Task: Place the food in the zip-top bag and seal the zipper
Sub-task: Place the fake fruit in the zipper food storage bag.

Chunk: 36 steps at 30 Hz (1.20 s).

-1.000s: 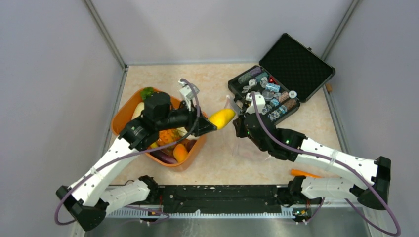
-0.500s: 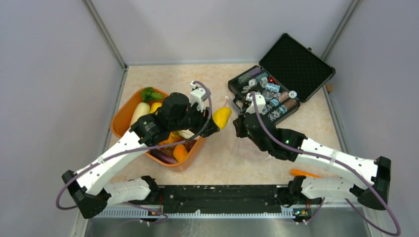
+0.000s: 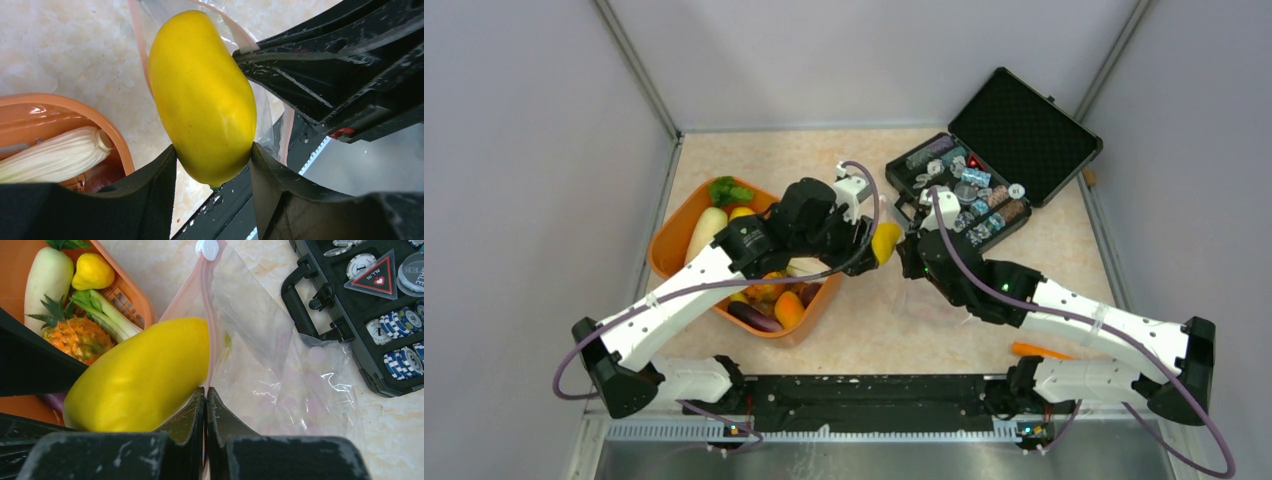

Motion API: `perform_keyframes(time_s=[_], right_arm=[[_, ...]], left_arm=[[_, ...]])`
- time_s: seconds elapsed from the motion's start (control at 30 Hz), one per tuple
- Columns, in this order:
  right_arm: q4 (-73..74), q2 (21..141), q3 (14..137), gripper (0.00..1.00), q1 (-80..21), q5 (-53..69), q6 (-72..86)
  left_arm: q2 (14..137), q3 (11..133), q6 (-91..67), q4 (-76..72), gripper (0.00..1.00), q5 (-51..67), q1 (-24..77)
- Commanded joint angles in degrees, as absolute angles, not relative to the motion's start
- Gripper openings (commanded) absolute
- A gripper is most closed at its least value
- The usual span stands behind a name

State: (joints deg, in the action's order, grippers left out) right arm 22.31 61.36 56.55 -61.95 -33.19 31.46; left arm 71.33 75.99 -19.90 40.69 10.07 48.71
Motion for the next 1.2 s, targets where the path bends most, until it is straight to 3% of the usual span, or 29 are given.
perform_keyframes(time_s=[0.0, 0.2, 0.27, 0.33, 0.57, 0.87, 1.03, 1.17], right_arm=[[20.6, 61.3, 58.9, 0.00, -61.5, -34.2, 30.4], [20.6, 61.8, 59.5, 0.00, -61.6, -33.2, 29.9], [20.2, 61.7, 59.5, 0.00, -61.7, -32.9, 29.8], [19.7, 61.4, 59.4, 0.00, -61.7, -32.4, 29.8], [18.1, 57.6, 58.5, 0.00, -61.7, -31.4, 30.3], [19.2, 54.3, 58.1, 0.00, -61.8, -34.8, 30.6], [14.0, 48.6, 54.6, 0.00, -61.7, -36.4, 28.6], [18.8, 49.3, 56.8, 0.00, -61.8, -38.1, 29.3]], left_arm=[[71.7, 79.3, -18.9, 44.1, 0.00, 7.1, 50.3], [73.6, 81.4, -20.4, 47.4, 0.00, 1.1, 51.2], [74.5, 81.9, -20.8, 46.8, 0.14, 1.2, 51.4], [75.4, 82.6, -21.3, 46.1, 0.40, 1.3, 51.6], [76.7, 84.1, -21.5, 45.7, 0.75, 2.0, 52.2], [66.7, 78.4, -20.7, 36.6, 0.98, -3.3, 52.3], [56.2, 69.9, -22.1, 29.8, 0.99, -14.4, 52.3], [51.5, 65.2, -23.0, 31.1, 0.99, -29.2, 51.8]])
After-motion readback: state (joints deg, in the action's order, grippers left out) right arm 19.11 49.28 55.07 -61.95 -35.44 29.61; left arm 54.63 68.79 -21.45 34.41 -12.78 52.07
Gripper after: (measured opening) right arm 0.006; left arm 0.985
